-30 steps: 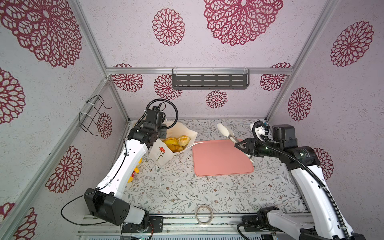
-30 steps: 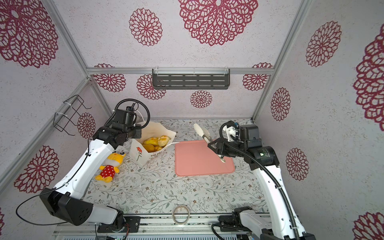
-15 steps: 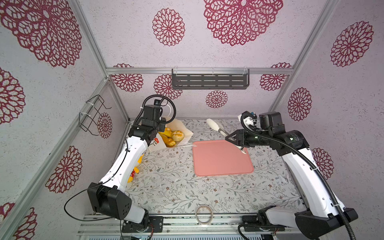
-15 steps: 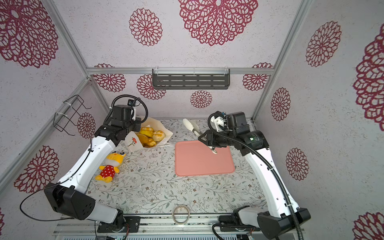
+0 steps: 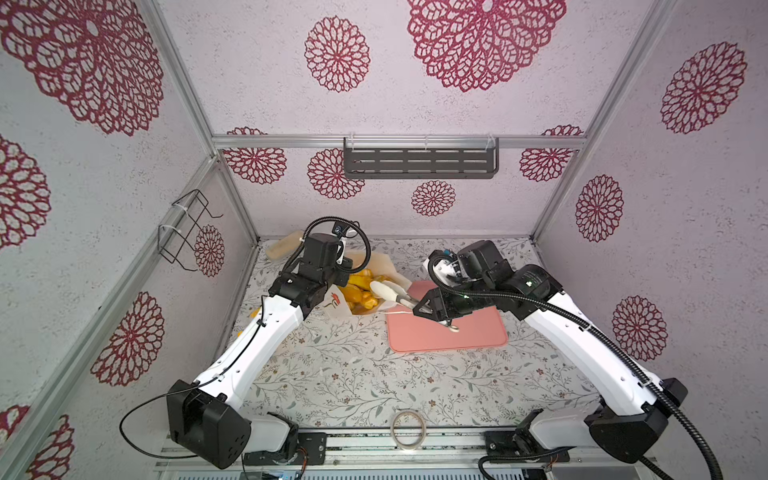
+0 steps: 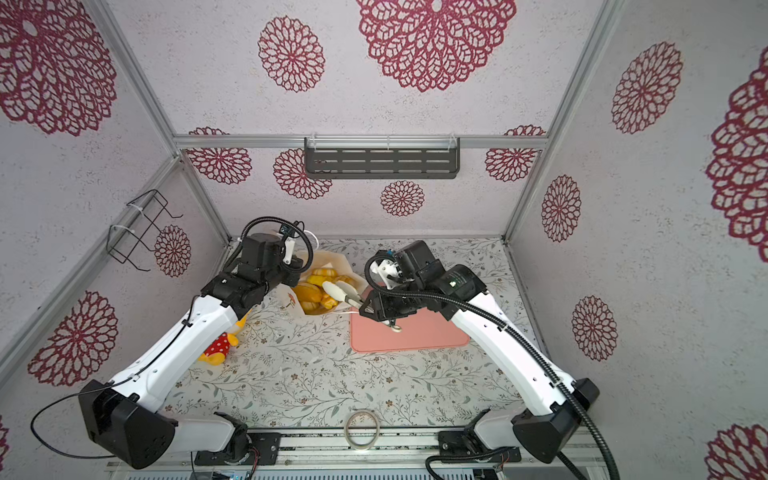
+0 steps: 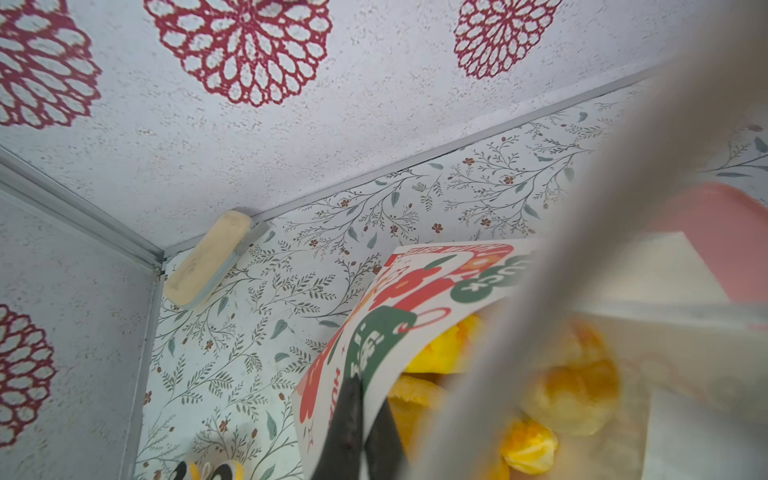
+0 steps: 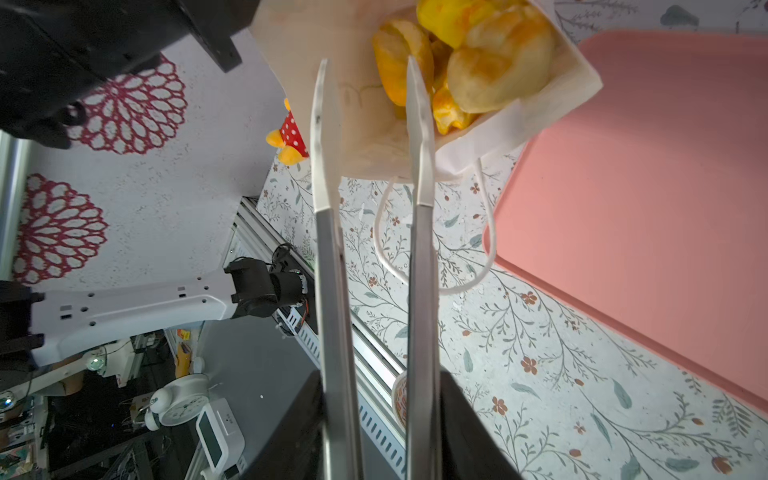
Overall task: Take the fake bread out of the paper bag
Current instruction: 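Tilt the bag with the left gripper while the right brings tongs to it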
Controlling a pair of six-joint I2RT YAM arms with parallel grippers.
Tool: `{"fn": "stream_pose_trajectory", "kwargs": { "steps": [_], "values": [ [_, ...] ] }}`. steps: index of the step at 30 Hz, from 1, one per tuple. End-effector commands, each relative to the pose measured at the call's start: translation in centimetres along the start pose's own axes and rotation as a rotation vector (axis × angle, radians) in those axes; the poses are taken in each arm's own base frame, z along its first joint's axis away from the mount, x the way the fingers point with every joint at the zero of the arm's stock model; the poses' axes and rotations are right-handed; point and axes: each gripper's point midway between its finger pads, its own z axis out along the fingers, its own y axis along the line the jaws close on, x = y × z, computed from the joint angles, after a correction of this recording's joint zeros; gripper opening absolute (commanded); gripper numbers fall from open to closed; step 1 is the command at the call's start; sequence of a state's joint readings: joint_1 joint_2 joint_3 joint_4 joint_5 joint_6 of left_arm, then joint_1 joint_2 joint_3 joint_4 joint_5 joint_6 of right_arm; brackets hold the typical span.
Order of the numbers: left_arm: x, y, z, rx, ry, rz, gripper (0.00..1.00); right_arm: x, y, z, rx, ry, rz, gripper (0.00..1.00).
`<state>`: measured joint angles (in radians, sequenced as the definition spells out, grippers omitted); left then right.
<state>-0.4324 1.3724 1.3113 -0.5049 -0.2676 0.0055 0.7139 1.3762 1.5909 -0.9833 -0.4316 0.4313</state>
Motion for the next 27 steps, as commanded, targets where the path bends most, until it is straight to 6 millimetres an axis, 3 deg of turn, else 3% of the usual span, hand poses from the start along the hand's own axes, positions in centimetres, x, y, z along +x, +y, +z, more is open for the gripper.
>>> {"fn": "stream_pose_trajectory", "kwargs": {
  "steps": [1, 9, 12, 16, 21, 27],
  "values": [
    [-2.4, -0.8, -1.6, 0.008, -0.097, -0.046, 0.00, 0.2, -0.5, -0.5, 0.072, -0.007, -0.007, 0.42],
    [-2.6, -3.1, -2.2, 0.008, -0.087, -0.038, 0.00, 0.6, -2.6, -0.5, 0.200, 0.021, 0.011, 0.42],
    [-2.6, -3.5, -2.4, -0.021, -0.083, -0.018, 0.00, 0.8, -3.8, -0.4, 0.263, 0.029, 0.014, 0.41],
    [-2.1, -3.2, -1.8, -0.066, -0.055, 0.006, 0.00, 0.2, -3.8, -0.7, 0.264, -0.011, 0.021, 0.40],
    [-1.4, -1.4, 0.4, -0.134, 0.023, 0.064, 0.00, -1.7, -0.8, -2.2, 0.130, -0.137, 0.006, 0.40],
    [-1.6, 3.1, 2.8, -0.166, 0.064, 0.029, 0.00, -2.7, 0.9, -4.7, 0.069, -0.247, -0.004, 0.40]
  ]
}}
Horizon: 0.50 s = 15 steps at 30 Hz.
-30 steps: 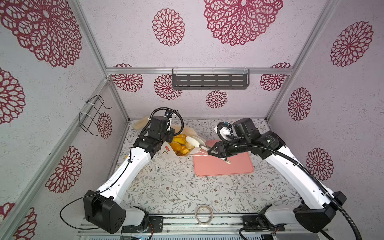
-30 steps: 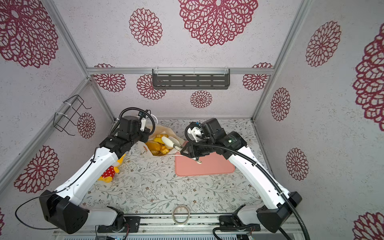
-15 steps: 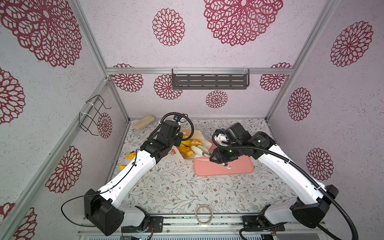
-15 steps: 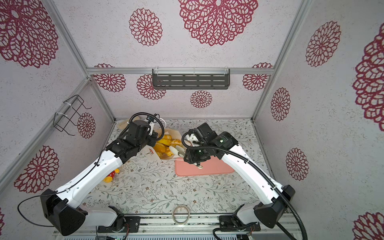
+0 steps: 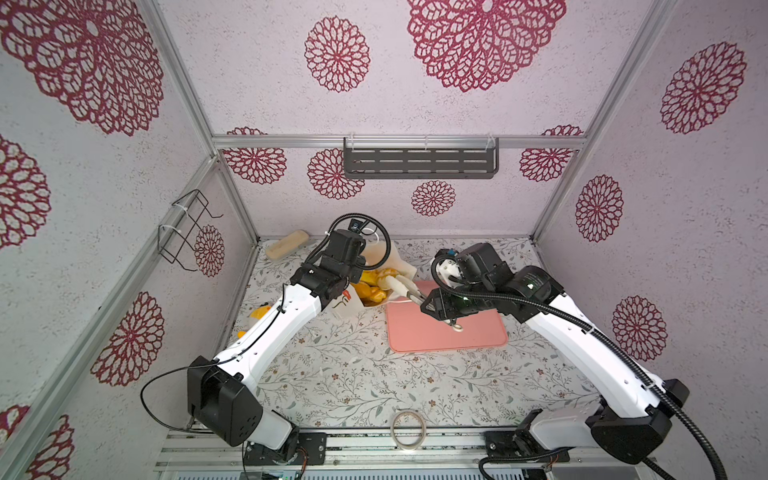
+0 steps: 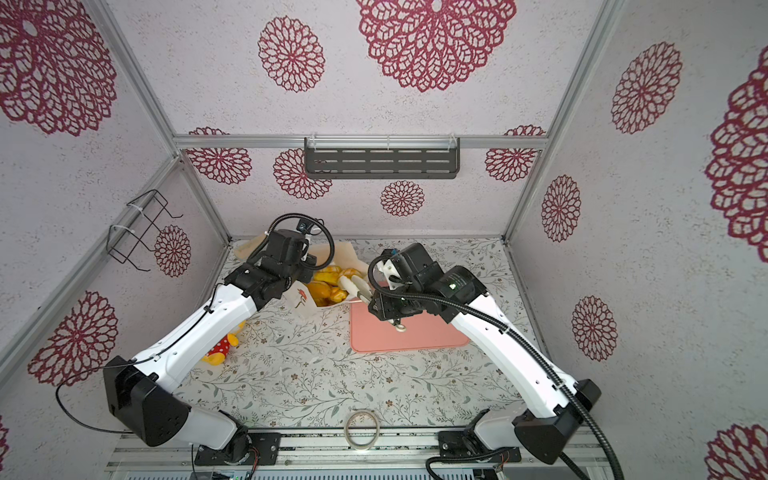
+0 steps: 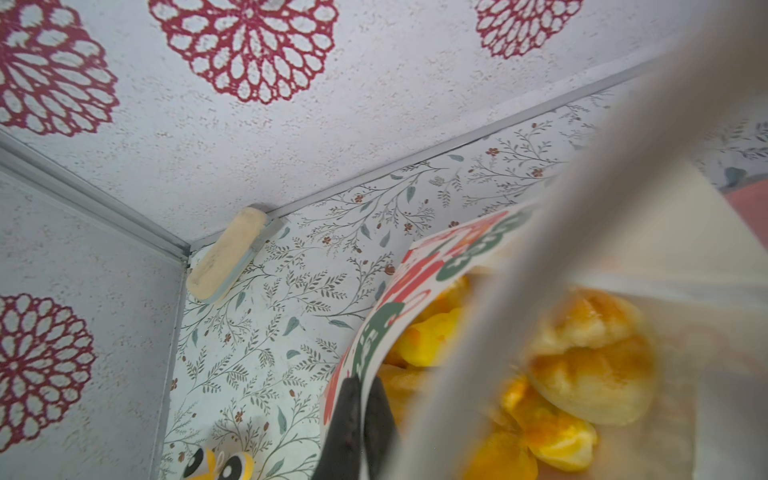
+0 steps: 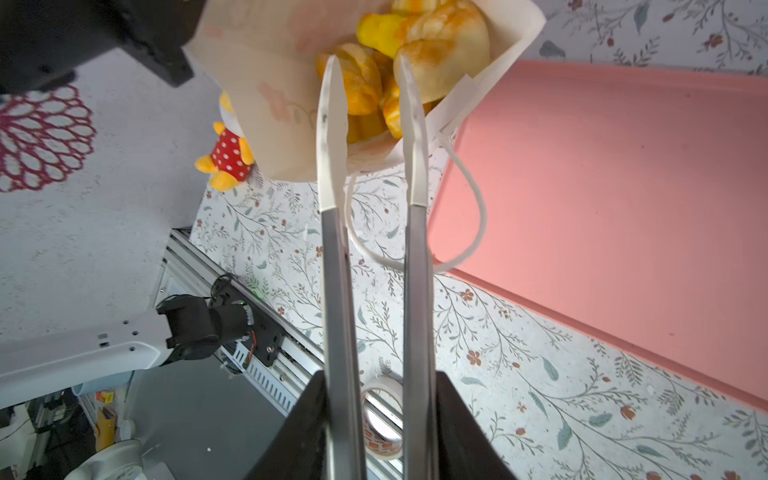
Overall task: Take the fake bread out of the paper bag
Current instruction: 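Tilt the bag with the left gripper while the right brings tongs to it, then insert the tongs into the bag with the right gripper and pinch a bread roll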
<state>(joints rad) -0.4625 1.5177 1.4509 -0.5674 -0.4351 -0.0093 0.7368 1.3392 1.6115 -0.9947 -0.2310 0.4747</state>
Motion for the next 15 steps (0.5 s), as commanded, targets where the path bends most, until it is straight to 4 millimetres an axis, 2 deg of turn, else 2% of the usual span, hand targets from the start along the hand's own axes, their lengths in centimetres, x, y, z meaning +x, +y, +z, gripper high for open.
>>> {"fn": "stream_pose_trajectory", "kwargs": {
  "steps": [1, 4, 8, 12, 15],
  "values": [
    [-0.9, 2.8, 0.9, -0.037, -0.003, 0.010, 0.00, -2.0, 2.1, -3.6, -0.084, -0.152, 0.000, 0.40],
    [-1.8, 4.5, 1.8, -0.059, -0.018, 0.017, 0.00, -2.8, 1.8, -5.1, -0.070, -0.223, 0.007, 0.40],
    [-3.4, 7.1, 2.7, -0.083, -0.051, -0.014, 0.00, -3.6, 0.4, -6.9, -0.023, -0.298, 0.030, 0.39],
    [-5.7, 7.8, 3.0, -0.117, -0.102, 0.058, 0.00, -3.8, -1.3, -7.6, 0.017, -0.339, 0.058, 0.40],
    [-6.9, 7.7, 3.0, -0.110, -0.160, 0.081, 0.00, -3.4, -2.3, -6.9, 0.037, -0.338, 0.067, 0.40]
  ]
}}
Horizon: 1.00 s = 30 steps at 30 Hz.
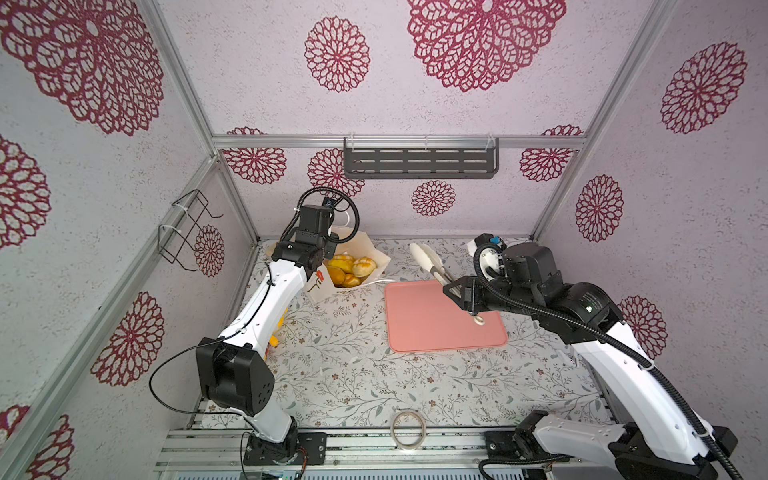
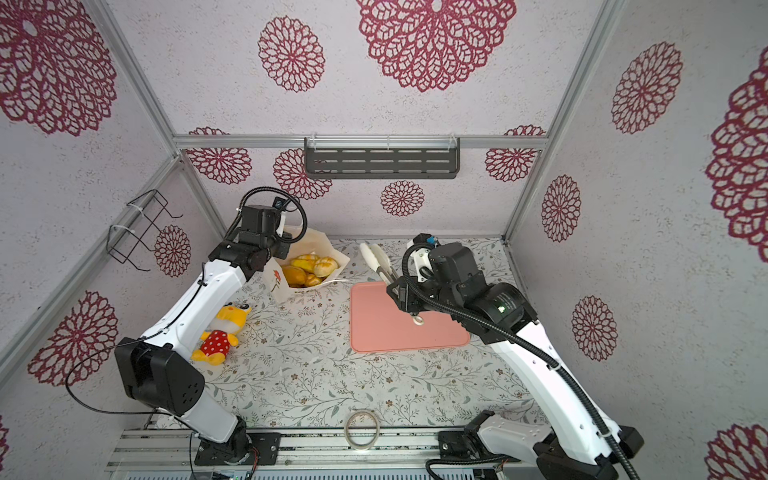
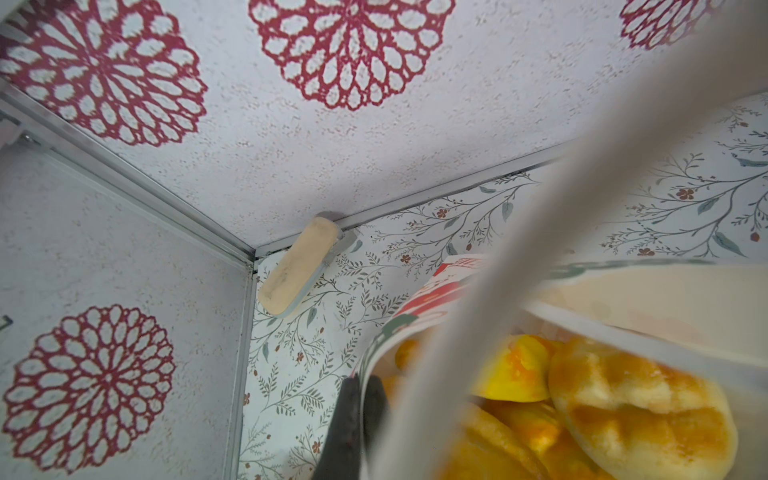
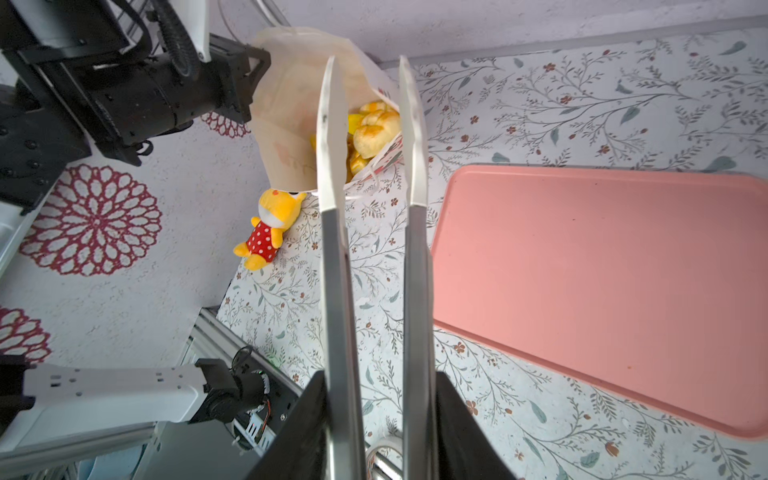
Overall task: Take the fake bread out of the paper bag
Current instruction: 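Insert the tongs into the bag with the right gripper and pinch a bread roll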
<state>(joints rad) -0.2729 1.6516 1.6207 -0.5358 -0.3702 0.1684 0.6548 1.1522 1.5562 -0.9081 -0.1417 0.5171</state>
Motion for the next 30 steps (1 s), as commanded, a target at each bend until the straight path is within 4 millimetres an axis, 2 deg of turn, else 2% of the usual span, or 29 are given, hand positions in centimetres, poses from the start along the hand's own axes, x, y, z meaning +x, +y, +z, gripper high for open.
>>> {"fn": "stream_pose_trajectory", "kwargs": {
  "steps": [1, 4, 7, 12, 17, 24, 30],
  "values": [
    [-4.6, 1.0, -1.2, -0.022, -0.172, 0.027, 0.00, -0.8, -0.7, -0.1, 0.018, -0.061, 0.013, 0.40],
    [-5.2, 1.2, -1.7, -0.049, -0.218, 0.039, 0.00, 0.2, -1.3, 0.7, 0.017, -0.037, 0.026, 0.39],
    [-4.7, 0.5, -2.5, -0.064, -0.246, 0.050, 0.00, 1.1, -1.4, 1.1, 0.002, -0.025, 0.045, 0.39],
    [-1.8, -2.9, -3.6, -0.055, -0.301, 0.128, 0.00, 2.6, -1.0, 1.6, -0.049, 0.028, 0.076, 0.38],
    [1.6, -5.3, -4.5, -0.004, -0.289, 0.095, 0.00, 4.5, 0.2, 2.9, -0.073, 0.155, 0.063, 0.38],
    [3.9, -7.7, -5.8, 0.086, -0.275, 0.018, 0.00, 6.1, 0.9, 5.2, -0.038, 0.263, 0.038, 0.40],
    [4.9, -9.2, -6.1, 0.122, -0.226, -0.035, 0.00, 7.9, 2.3, 8.4, -0.052, 0.311, 0.035, 0.45]
  ]
}}
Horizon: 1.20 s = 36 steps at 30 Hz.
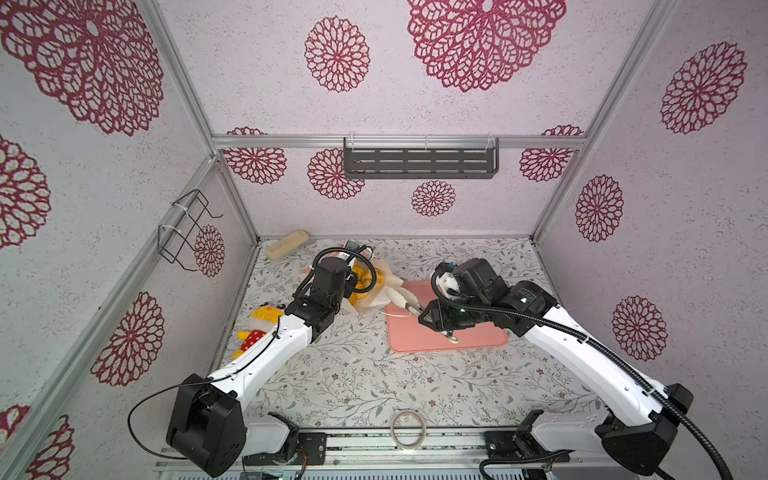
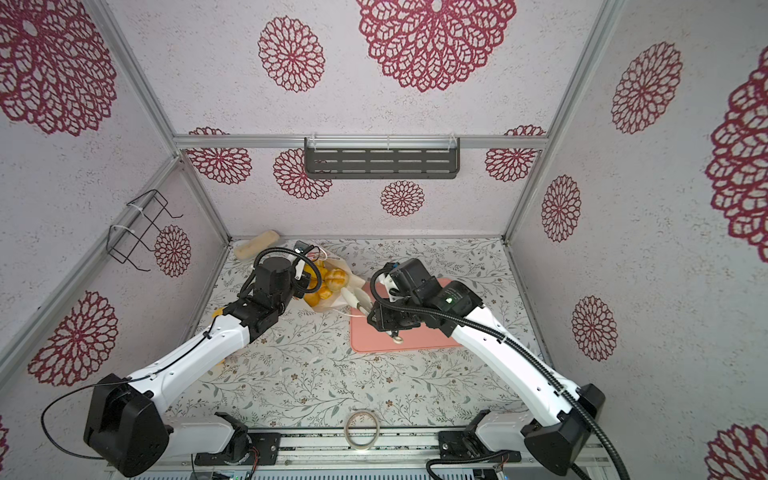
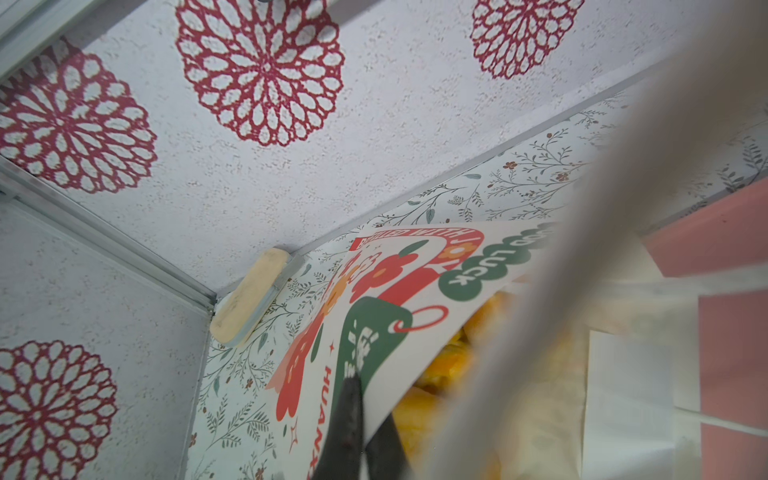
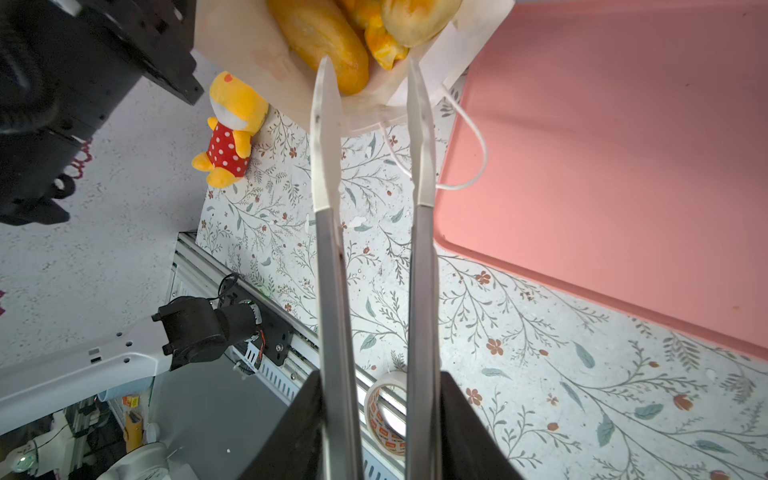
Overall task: Take the fake bread out of the paper bag
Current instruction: 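Insert the tongs into the bag with the right gripper and pinch a bread roll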
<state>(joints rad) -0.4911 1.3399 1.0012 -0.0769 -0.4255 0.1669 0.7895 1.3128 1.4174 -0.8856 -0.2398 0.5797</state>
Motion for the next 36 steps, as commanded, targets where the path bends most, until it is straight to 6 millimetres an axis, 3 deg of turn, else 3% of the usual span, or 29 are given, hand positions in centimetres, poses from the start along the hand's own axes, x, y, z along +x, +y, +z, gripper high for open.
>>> {"fn": "stream_pose_trajectory", "kwargs": {
  "steps": [1, 7, 16, 36],
  "values": [
    [-0.8, -0.8, -0.8, 0.023, -0.022, -0.076, 0.00, -0.8, 1.4, 0.7, -0.033, -0.037, 0.008, 0.45],
    [-0.6, -1.0, -0.8, 0.019, -0.003, -0.093, 0.00, -2.5, 0.9, 2.7, 0.032, -0.056, 0.002, 0.52],
    [-0.9, -0.9, -0.9, 0.020, 0.010, -0.123, 0.00, -5.4, 0.1, 4.9, 0.140, -0.092, -0.051, 0.53],
    [-0.9, -1.7, -0.8, 0.047, 0.029, -0.128, 0.00, -8.8, -2.6, 9.6, 0.329, -0.056, -0.140, 0.57]
  ]
}}
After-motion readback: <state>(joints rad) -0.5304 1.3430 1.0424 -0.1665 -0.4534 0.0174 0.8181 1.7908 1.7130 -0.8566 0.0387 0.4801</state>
